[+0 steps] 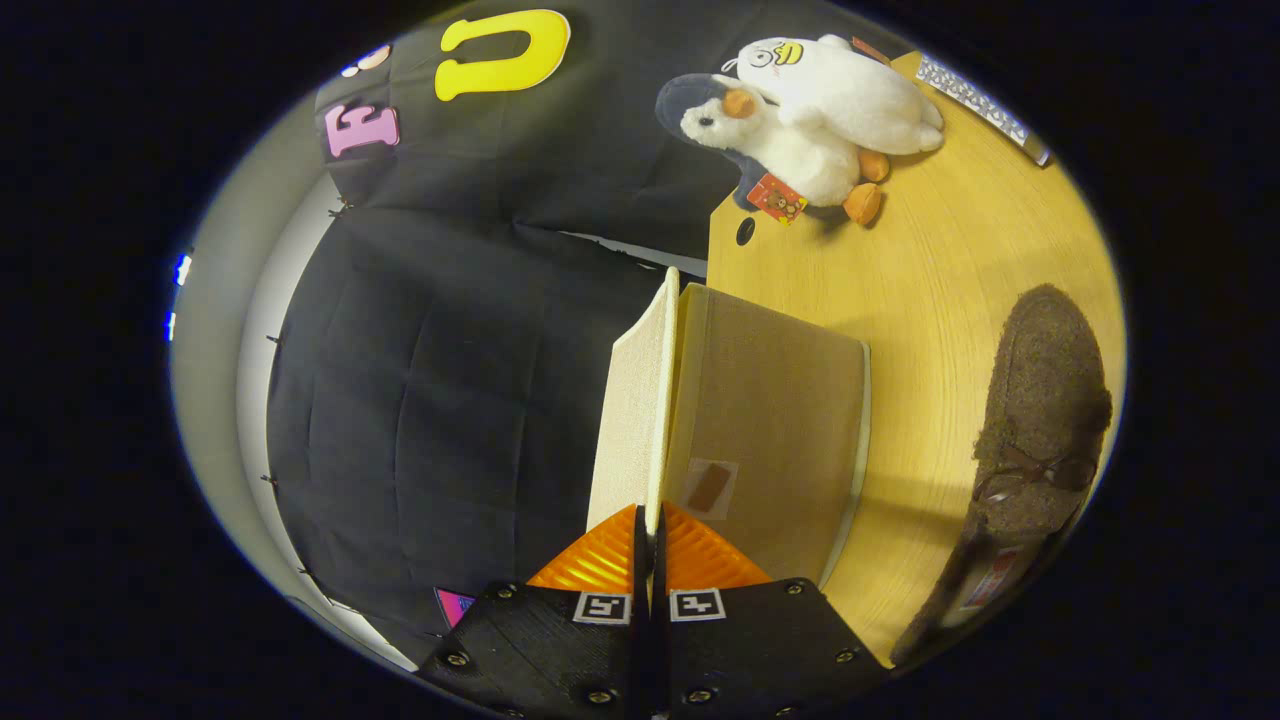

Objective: Open the storage box then place both shoes into the box .Put the left shoe in first, then the right shoe, with the right side of both shoes facing outward in a uniform manner.

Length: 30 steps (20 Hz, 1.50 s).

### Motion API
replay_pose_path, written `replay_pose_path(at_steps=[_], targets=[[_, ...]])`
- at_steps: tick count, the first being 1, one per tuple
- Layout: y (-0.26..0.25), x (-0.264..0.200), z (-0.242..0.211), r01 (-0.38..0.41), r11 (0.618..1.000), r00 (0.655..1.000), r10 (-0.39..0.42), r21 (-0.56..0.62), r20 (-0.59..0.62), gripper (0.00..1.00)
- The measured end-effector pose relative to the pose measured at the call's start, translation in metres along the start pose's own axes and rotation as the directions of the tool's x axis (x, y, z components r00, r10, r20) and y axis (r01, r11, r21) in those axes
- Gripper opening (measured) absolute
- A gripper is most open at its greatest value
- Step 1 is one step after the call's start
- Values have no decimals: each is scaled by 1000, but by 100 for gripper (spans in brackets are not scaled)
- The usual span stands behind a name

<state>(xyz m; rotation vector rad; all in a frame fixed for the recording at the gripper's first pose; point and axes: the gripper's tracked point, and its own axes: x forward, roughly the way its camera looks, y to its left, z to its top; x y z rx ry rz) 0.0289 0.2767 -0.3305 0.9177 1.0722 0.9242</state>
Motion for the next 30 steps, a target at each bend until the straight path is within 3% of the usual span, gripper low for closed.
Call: replay_pose_path(at_steps=[9, 15, 20, 30], targets=[[62, -2, 10, 215, 959, 976, -205, -182, 71, 0], [134, 26, 6, 273, 919, 962, -255, -286, 98, 0], [184, 73, -6, 272, 885, 962, -257, -378, 90, 0], [215, 212, -27, 202, 927, 978, -205, -317, 26, 1]])
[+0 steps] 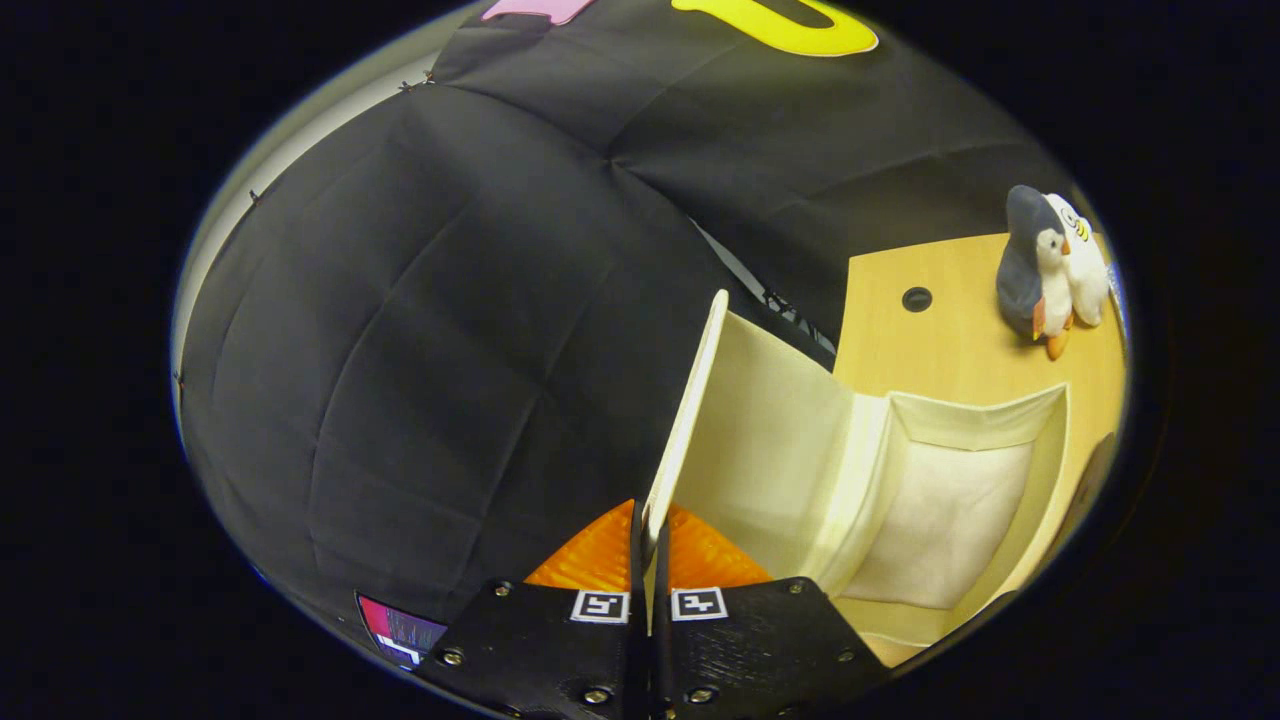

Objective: Open the storage box then place both shoes into the box .Put the left shoe in first, then the right shoe, with the right side of both shoes facing outward in a uniform manner.

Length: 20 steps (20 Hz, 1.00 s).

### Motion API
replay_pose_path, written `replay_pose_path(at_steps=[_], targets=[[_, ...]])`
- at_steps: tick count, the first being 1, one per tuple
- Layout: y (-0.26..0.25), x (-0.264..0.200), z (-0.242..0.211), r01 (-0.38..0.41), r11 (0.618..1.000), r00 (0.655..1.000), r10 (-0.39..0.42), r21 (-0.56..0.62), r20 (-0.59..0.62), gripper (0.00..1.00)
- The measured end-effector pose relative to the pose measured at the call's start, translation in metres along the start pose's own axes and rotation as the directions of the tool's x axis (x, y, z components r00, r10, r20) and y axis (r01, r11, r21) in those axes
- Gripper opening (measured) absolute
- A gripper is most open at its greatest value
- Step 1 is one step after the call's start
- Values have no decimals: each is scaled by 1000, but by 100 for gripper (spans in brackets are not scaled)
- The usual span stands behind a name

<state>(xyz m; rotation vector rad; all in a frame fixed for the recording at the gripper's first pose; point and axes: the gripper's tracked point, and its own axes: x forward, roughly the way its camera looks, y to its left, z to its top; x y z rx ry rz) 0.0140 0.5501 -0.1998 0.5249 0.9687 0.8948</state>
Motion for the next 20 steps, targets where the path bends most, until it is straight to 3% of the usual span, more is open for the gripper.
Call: replay_pose_path(at_steps=[6, 12, 16, 18, 19, 20], targets=[[-1, 81, -18, 32, 999, 996, -29, 30, -81, 1], [-35, 133, -63, 163, 987, 976, -162, -4, -147, 2], [-53, 157, -77, 197, 980, 967, -190, 29, -170, 7], [-55, 152, -73, 202, 979, 968, -196, 22, -154, 15], [-57, 150, -65, 201, 979, 970, -196, 23, -143, 28], [-56, 145, -55, 205, 979, 970, -201, 13, -138, 51]])
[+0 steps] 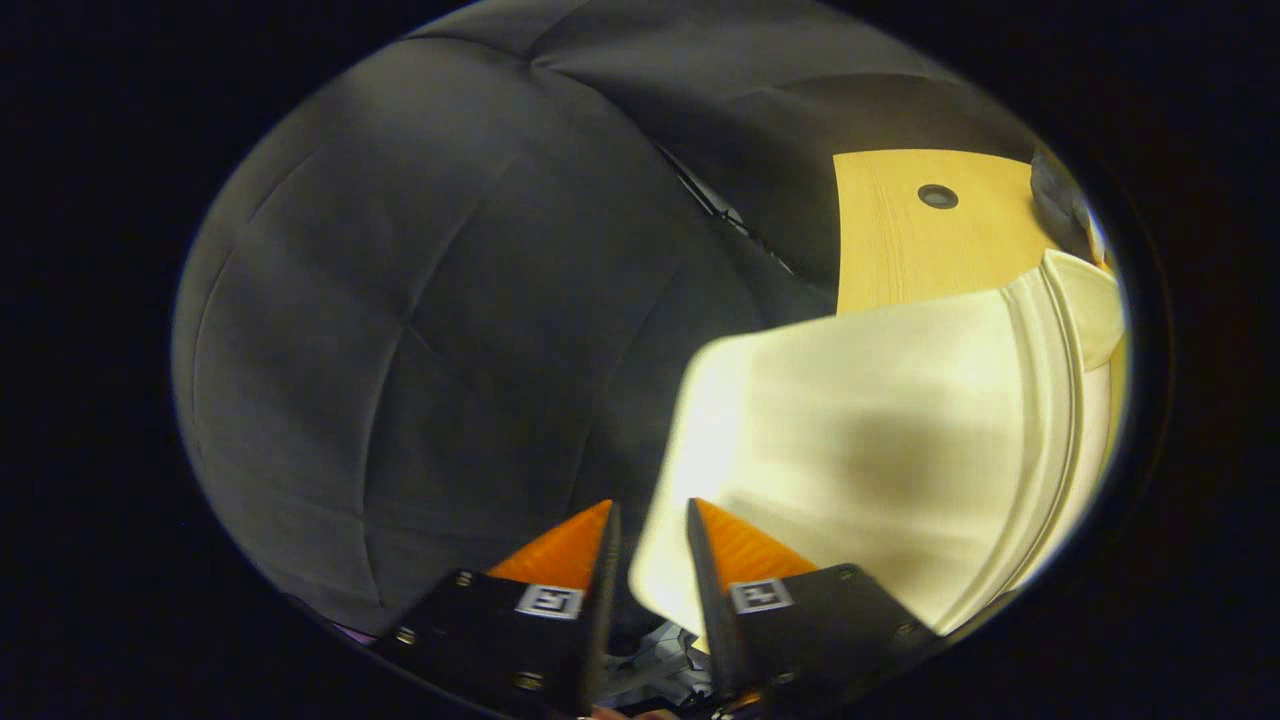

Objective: Open the storage box then place both shoes into the box .Put the left shoe in first, then the right shoe, with the right side of both shoes facing outward in a uniform manner.

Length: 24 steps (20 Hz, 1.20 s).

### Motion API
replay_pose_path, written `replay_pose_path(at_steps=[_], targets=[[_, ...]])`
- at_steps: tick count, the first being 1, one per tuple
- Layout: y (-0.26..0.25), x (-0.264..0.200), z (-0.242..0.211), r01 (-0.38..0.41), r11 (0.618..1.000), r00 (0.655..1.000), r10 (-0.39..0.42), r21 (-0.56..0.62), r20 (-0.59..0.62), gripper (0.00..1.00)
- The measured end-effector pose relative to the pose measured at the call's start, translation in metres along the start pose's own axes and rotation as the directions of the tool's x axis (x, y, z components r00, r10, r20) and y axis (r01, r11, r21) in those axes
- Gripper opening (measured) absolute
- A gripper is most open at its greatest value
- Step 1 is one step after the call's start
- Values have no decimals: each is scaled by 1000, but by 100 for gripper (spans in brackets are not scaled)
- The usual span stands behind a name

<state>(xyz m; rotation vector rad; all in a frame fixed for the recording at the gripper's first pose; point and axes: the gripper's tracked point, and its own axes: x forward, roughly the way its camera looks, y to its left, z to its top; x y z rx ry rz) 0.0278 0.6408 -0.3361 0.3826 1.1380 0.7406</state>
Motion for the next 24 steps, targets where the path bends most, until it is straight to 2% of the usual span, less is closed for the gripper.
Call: replay_pose_path(at_steps=[2, 9, 15, 20, 24], targets=[[-6, -5, 6, 19, 998, 1000, -18, -51, 17, 98], [-12, -66, 33, -12, 998, 998, 16, -64, 61, 96], [-24, -155, 43, -21, 995, 993, 33, -101, 116, 96], [-57, -229, 50, -15, 995, 986, 31, -97, 164, 96], [-108, -285, 56, 41, 995, 977, -20, -91, 215, 96]])
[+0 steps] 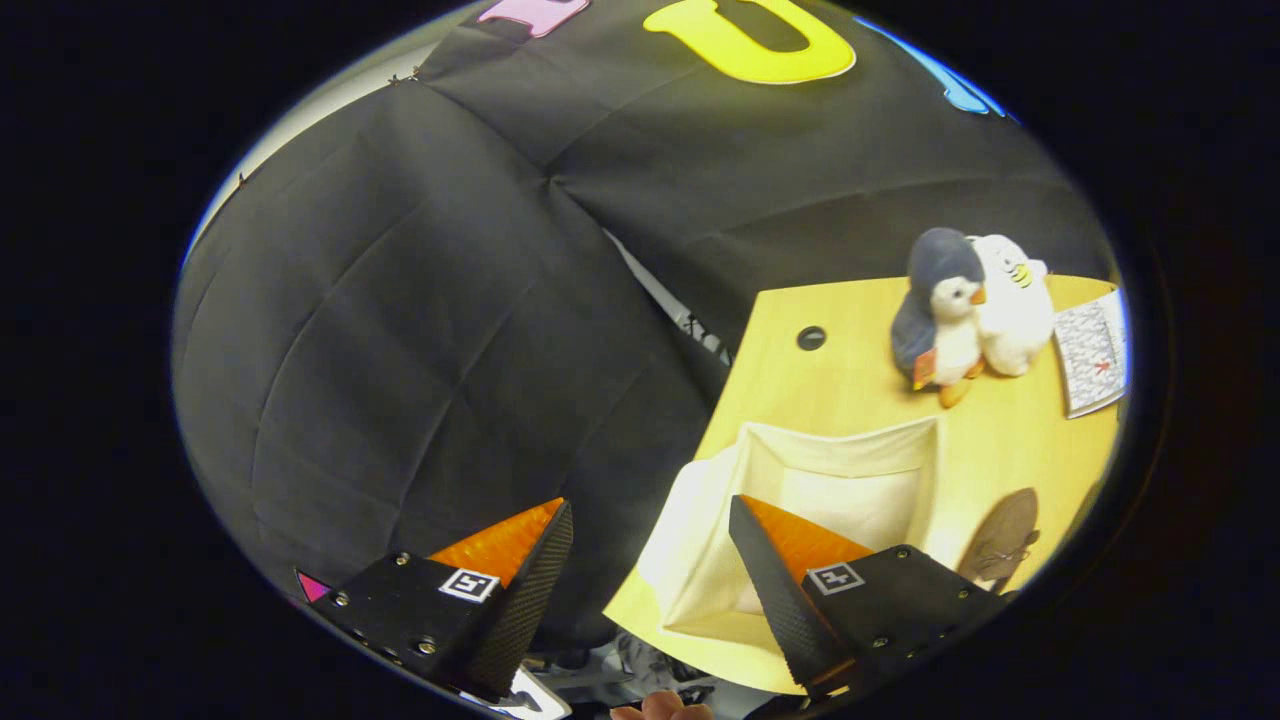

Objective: Open the storage box then place both shoes into the box .Put the left shoe in first, then the right shoe, with the right side of both shoes facing outward in a uniform manner.

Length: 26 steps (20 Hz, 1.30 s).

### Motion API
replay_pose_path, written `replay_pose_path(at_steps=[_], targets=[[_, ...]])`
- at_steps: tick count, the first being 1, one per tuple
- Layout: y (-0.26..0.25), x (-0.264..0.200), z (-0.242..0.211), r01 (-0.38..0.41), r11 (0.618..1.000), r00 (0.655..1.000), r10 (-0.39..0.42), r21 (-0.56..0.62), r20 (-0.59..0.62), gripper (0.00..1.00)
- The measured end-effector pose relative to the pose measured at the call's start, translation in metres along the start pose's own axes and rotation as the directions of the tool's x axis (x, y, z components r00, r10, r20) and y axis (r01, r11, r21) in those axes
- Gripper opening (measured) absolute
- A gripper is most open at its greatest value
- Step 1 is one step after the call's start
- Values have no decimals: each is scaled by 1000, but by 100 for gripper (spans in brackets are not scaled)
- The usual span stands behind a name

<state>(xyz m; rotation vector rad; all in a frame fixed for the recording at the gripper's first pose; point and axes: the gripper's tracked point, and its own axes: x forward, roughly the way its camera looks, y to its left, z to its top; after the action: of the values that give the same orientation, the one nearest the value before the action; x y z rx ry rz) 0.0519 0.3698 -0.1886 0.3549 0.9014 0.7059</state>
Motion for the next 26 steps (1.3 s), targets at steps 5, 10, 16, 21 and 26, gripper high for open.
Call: replay_pose_path(at_steps=[5, 10, 16, 21, 26], targets=[[-70, -40, 5, 72, 996, 997, -72, 51, 7, 96], [-150, -71, -15, 172, 982, 985, -170, 79, -27, 96], [-224, -102, -50, 302, 949, 950, -291, 93, -114, 96], [-264, -111, -88, 373, 921, 910, -338, 116, -239, 96], [-294, -107, -133, 419, 900, 862, -353, 119, -365, 96]])
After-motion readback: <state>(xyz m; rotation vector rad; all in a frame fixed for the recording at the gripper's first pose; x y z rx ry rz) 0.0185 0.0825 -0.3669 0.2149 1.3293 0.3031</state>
